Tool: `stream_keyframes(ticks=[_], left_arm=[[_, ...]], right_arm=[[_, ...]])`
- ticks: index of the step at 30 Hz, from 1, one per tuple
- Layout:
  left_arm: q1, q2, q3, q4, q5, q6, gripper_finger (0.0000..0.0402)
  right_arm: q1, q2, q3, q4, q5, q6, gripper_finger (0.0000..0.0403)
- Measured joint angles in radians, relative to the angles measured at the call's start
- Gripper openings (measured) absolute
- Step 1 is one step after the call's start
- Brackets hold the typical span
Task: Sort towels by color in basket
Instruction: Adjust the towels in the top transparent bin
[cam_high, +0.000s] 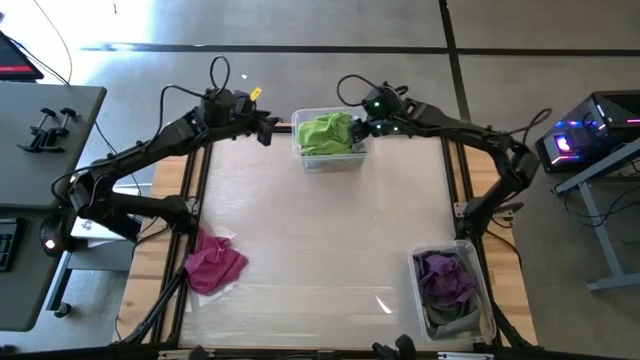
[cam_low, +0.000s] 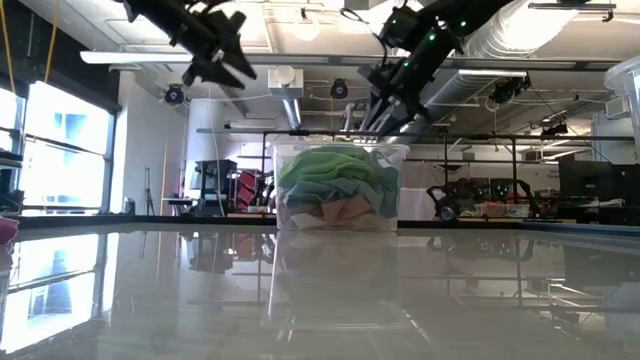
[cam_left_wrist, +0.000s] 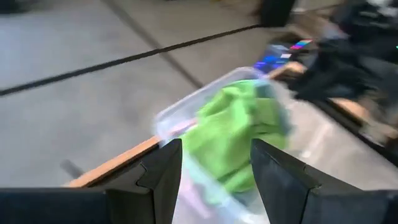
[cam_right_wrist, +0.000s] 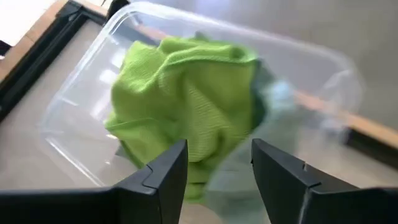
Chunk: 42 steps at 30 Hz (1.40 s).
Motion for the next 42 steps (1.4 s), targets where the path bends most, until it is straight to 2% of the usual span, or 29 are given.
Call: stream_keyframes(ticks=[4,10,13,19,28,32,37,42], left_arm=[[0.011,0.036,0.0,-0.043,-0.035,-0.066,0.0179],[0.009,0.086,0.007,-0.078,0.043,-0.142,0.0179],[-0.007,0.089,0.039,-0.079,0.032,-0.125,0.0176],[-0.01,0.09,0.088,-0.089,-0.009,-0.047,0.016],[-0.012,0.09,0.092,-0.127,-0.002,-0.048,0.0145],[-0.019,0.09,0.092,-0.165,0.015,-0.072,0.0137],[-0.067,0.09,0.092,-0.241,0.018,-0.027,0.0125],[-0.141,0.09,0.083,-0.261,0.024,0.15,0.0113]], right_arm=[[0.015,0.03,0.0,0.039,-0.025,0.045,0.0171],[0.031,0.036,0.0,0.085,-0.015,0.046,0.0167],[0.023,0.036,0.0,0.087,-0.009,0.044,0.0154],[0.014,0.087,0.001,0.104,0.097,-0.049,0.0114],[0.016,0.195,0.002,0.112,0.132,-0.115,0.0027],[0.021,0.2,0.01,0.104,0.171,-0.106,0.0006],[0.021,0.187,0.095,0.028,0.16,-0.132,0.0023],[0.011,0.17,0.198,-0.095,0.073,-0.178,0.0095]])
